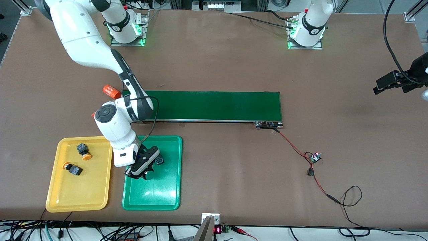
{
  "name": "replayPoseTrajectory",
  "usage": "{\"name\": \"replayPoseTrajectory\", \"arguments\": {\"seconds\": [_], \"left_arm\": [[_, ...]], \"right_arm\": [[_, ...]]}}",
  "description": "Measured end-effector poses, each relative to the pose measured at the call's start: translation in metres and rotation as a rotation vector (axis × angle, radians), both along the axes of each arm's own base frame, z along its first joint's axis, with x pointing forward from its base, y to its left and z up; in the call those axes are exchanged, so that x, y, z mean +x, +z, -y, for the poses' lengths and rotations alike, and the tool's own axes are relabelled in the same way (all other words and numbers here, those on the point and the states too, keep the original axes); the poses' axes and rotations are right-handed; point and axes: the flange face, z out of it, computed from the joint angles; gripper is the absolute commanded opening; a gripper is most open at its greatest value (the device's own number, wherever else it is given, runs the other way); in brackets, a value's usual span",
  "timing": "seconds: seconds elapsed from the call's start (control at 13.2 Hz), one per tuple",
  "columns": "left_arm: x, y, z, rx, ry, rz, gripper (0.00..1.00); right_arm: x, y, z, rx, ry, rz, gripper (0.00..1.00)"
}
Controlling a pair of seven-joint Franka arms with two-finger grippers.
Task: Sort buttons by color to trays
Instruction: 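Lower the button into the green tray and open the right gripper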
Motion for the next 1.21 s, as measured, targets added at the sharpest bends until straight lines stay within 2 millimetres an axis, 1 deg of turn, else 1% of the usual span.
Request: {"name": "replayPoseTrajectory", "arguments": {"seconds": [0.15, 0.23, 0.3, 0.38, 0.46, 0.53, 0.61, 0.91, 1.06, 1.21], "left_arm": [[0.0, 0.0, 0.001, 0.0, -0.002, 0.001, 1.0], [0.001, 0.0, 0.002, 0.0, -0.004, 0.004, 1.0], [0.001, 0.001, 0.003, 0.0, -0.005, 0.011, 1.0], [0.002, 0.002, 0.003, 0.001, -0.005, 0.018, 1.0], [0.002, 0.002, 0.004, 0.001, -0.006, 0.022, 1.0], [0.002, 0.002, 0.005, 0.001, -0.009, 0.023, 1.0], [0.003, 0.002, 0.007, 0.001, -0.012, 0.023, 1.0], [0.003, 0.002, 0.009, 0.001, -0.015, 0.023, 1.0], [0.003, 0.002, 0.009, 0.001, -0.015, 0.023, 1.0], [0.003, 0.002, 0.009, 0.001, -0.015, 0.022, 1.0]], "right_arm": [[0.0, -0.02, 0.004, 0.007, -0.002, 0.021, 0.13], [0.0, -0.025, 0.005, 0.009, -0.003, 0.026, 0.2], [0.0, -0.028, 0.006, 0.01, -0.004, 0.029, 0.23], [0.0, -0.028, 0.007, 0.011, -0.005, 0.03, 0.35], [0.001, -0.027, 0.007, 0.011, -0.006, 0.031, 0.5], [0.001, -0.027, 0.008, 0.011, -0.007, 0.031, 0.88], [0.001, -0.027, 0.008, 0.012, -0.008, 0.033, 1.0], [0.002, -0.024, 0.008, 0.022, -0.012, 0.049, 1.0], [0.0, -0.022, 0.004, 0.043, -0.038, 0.046, 1.0], [-0.006, -0.015, -0.002, 0.066, -0.08, 0.017, 1.0]]}}
